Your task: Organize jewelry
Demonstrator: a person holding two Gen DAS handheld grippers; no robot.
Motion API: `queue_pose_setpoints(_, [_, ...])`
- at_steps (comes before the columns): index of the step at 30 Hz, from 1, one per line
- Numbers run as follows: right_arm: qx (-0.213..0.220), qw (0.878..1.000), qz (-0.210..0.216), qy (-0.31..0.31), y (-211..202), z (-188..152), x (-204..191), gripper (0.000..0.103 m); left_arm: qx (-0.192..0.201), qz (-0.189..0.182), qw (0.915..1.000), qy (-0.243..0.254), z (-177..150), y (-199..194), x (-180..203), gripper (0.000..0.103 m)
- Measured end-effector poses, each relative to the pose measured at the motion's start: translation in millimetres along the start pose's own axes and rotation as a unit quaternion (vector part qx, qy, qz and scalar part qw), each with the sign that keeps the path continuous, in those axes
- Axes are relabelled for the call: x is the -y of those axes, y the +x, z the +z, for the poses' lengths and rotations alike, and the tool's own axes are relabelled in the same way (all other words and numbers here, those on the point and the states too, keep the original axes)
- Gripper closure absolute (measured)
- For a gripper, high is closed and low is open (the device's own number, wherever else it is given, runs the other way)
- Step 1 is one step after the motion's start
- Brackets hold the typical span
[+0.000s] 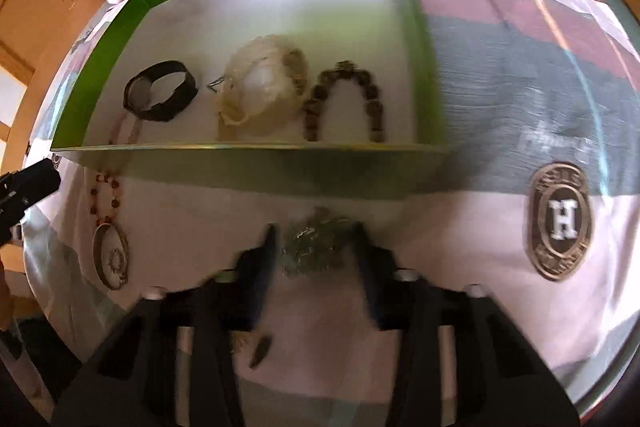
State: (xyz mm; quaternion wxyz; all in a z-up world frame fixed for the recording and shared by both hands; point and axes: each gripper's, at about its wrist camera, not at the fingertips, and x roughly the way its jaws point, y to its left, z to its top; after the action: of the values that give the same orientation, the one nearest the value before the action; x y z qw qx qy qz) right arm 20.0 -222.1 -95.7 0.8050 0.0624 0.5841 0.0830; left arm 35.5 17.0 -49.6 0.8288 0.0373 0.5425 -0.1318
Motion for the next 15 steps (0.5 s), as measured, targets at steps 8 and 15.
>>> queue_pose_setpoints(8, [0.007,0.997,0.050,-0.050,-14,-6,-36,0.097,-0.063,-0.001,0.9972,-0.039,-5,36,-11,0.076])
queue_pose_setpoints(15, [-0.004,0.998,0.036,-0.044,-10,-4,-31,0.095,-0.080,0.015,0.9952,-0.055,-5,52,-19,0.080])
